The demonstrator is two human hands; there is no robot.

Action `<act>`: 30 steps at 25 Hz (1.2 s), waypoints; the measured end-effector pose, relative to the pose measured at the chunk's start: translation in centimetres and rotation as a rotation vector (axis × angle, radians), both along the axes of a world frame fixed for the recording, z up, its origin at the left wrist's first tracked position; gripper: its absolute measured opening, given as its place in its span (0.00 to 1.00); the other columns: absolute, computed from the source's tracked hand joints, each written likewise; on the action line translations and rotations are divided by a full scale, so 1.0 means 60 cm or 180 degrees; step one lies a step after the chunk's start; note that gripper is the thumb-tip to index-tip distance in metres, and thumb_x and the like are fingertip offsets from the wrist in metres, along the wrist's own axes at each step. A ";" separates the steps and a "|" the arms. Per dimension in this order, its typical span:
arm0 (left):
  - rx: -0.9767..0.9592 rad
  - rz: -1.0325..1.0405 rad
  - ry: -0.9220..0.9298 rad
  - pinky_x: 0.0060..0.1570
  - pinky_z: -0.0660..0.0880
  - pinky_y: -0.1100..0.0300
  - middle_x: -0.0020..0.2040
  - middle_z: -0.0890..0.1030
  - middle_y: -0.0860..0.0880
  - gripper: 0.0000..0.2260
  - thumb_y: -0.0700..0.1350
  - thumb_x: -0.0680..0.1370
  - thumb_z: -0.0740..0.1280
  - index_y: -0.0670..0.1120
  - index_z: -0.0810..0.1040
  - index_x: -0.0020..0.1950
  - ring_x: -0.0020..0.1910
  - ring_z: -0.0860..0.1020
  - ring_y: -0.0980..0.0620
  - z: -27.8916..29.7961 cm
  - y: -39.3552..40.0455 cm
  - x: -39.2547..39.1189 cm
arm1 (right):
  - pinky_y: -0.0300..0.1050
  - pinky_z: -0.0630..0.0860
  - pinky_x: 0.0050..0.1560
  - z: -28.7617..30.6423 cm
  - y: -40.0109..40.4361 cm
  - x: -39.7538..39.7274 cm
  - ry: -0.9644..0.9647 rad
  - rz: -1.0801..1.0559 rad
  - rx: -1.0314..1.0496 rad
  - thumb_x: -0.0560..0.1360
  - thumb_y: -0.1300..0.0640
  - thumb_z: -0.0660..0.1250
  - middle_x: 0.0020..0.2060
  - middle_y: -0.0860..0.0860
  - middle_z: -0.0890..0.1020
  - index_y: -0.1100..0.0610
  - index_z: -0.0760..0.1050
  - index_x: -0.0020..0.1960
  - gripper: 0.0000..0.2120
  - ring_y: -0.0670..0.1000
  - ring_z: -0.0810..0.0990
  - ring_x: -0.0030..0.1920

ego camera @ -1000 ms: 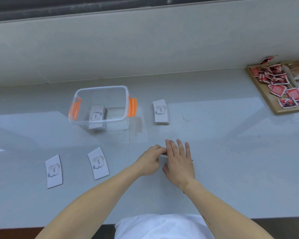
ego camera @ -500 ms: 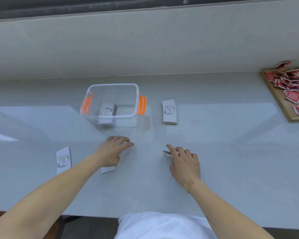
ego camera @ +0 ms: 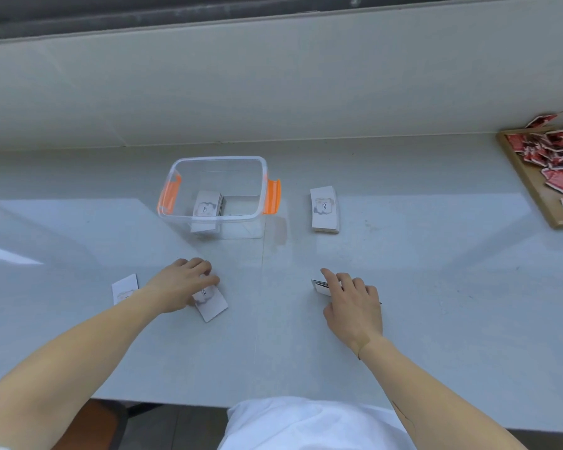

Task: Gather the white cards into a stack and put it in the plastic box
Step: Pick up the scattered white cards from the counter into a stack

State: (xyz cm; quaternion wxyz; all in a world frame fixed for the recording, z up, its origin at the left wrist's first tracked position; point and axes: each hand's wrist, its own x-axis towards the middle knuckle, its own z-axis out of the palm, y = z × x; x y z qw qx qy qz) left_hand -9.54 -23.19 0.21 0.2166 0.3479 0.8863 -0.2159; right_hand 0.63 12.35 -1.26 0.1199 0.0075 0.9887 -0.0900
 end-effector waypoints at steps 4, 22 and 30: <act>0.0365 0.0567 -0.0003 0.48 0.70 0.55 0.57 0.69 0.49 0.16 0.46 0.77 0.66 0.53 0.66 0.63 0.49 0.73 0.46 0.008 0.014 -0.006 | 0.50 0.67 0.54 -0.001 0.003 0.001 0.0086 0.0023 -0.0020 0.72 0.57 0.59 0.61 0.48 0.74 0.48 0.54 0.75 0.33 0.55 0.72 0.56; 0.2533 0.1199 -0.1542 0.60 0.71 0.51 0.60 0.77 0.47 0.30 0.30 0.68 0.53 0.50 0.75 0.65 0.60 0.72 0.45 -0.015 0.362 0.049 | 0.60 0.61 0.72 -0.010 -0.003 0.018 0.0417 0.0009 -0.0165 0.65 0.60 0.68 0.75 0.57 0.63 0.59 0.53 0.77 0.44 0.61 0.60 0.74; 0.3185 0.2195 -0.2068 0.56 0.72 0.63 0.58 0.80 0.47 0.26 0.29 0.66 0.53 0.46 0.77 0.59 0.59 0.77 0.50 -0.009 0.394 0.057 | 0.60 0.40 0.76 -0.010 -0.002 0.004 0.0283 -0.0049 0.0093 0.68 0.58 0.64 0.71 0.52 0.67 0.59 0.45 0.77 0.43 0.58 0.59 0.74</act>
